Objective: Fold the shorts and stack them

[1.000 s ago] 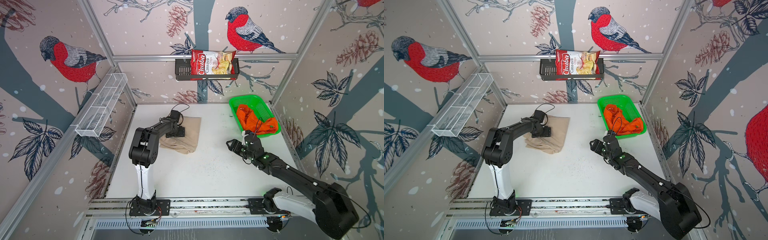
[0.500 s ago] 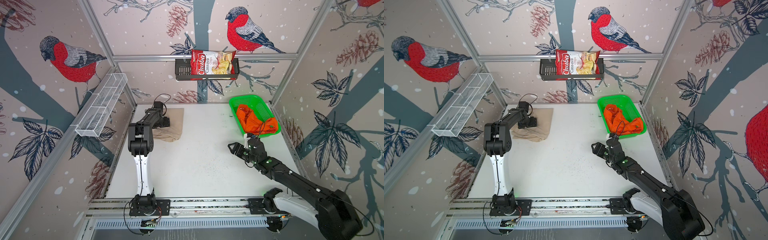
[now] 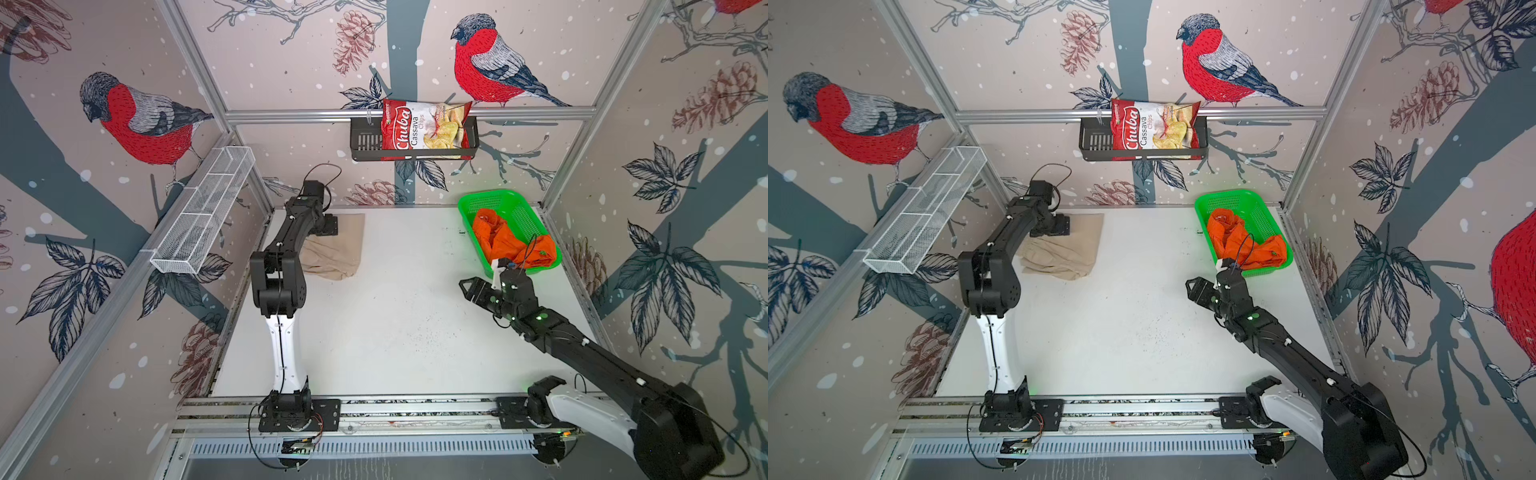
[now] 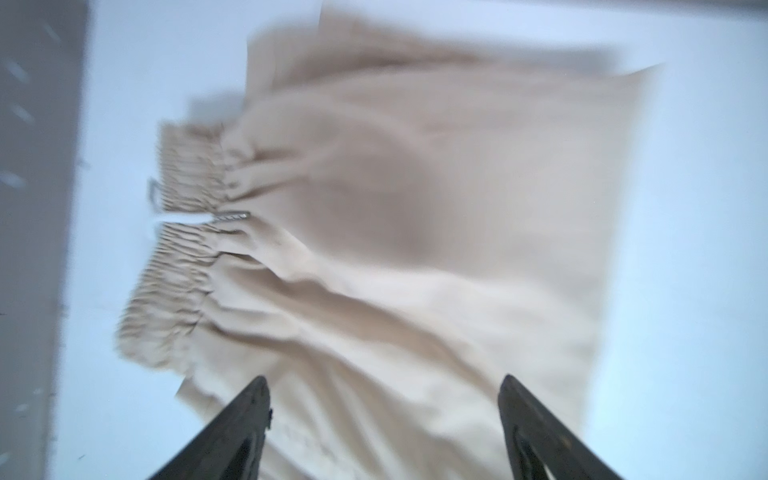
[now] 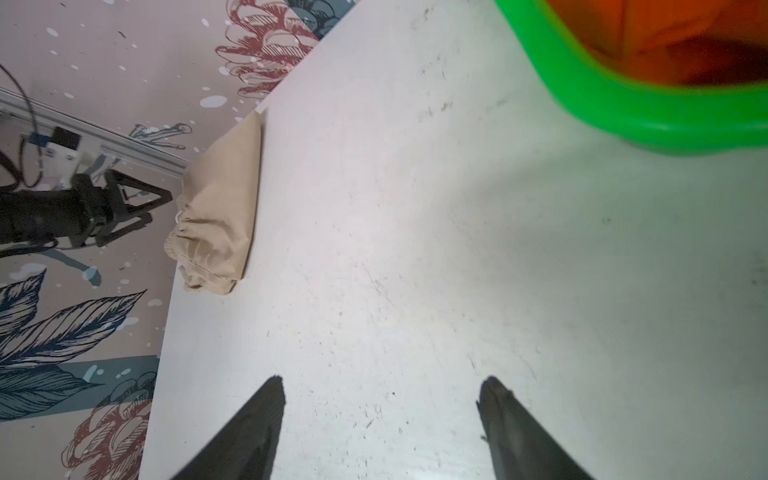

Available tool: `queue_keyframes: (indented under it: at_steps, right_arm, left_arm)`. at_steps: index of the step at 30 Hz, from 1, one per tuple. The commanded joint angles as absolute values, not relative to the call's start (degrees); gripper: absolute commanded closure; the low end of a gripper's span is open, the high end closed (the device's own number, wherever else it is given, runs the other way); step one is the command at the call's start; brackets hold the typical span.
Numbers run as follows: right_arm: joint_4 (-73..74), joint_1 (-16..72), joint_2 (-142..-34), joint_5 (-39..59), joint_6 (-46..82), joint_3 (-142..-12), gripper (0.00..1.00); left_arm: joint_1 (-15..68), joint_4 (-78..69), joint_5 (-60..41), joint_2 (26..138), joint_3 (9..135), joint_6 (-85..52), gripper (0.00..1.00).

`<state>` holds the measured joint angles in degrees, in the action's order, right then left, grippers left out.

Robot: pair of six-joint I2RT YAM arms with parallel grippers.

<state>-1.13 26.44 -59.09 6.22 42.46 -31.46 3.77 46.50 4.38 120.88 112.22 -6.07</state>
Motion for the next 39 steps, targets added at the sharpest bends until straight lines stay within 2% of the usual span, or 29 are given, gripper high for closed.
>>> queue_keyframes:
  at_steps: [1, 9, 13, 18, 26, 30, 35, 39]
  right_arm:
    - [-4.8, 25.4, -59.6, 5.0, 37.5, -34.7, 0.25]
    - [-11.1, 20.5, -60.6, 4.2, 31.4, -41.3, 0.25]
    - [-11.9, 17.9, -61.0, 4.1, 28.7, -42.3, 0.24]
    - [-14.0, 13.3, -62.7, 3.9, 24.7, -44.8, 0.24]
    - [-18.4, 4.5, -71.4, -0.1, 17.6, -53.9, 0.24]
    - [-20.4, 1.1, -80.0, -2.9, 16.3, -61.0, 0.20]
    - [-26.7, 1.5, -92.0, -4.2, 15.3, -70.4, 0.18]
    - [-24.7, 3.7, -97.7, -2.7, 15.2, -73.3, 0.15]
  left_arm:
    - [8.2, 45.6, 5.5, 112.1, 106.7, -8.3, 0.15]
    - [18.1, 19.8, -3.7, 85.9, 71.2, -16.6, 0.16]
    - [19.6, 4.5, -13.1, 77.6, 54.4, -22.2, 0.16]
    - [20.5, -6.4, -16.7, 72.9, 40.3, -26.6, 0.17]
    - [20.6, -8.0, -19.0, 75.3, 36.1, -28.8, 0.17]
    - [20.6, -8.3, -18.9, 75.7, 36.0, -28.7, 0.17]
    - [20.6, -8.0, -18.2, 77.0, 36.4, -27.8, 0.17]
    - [20.6, -6.5, -18.0, 79.5, 38.4, -26.4, 0.17]
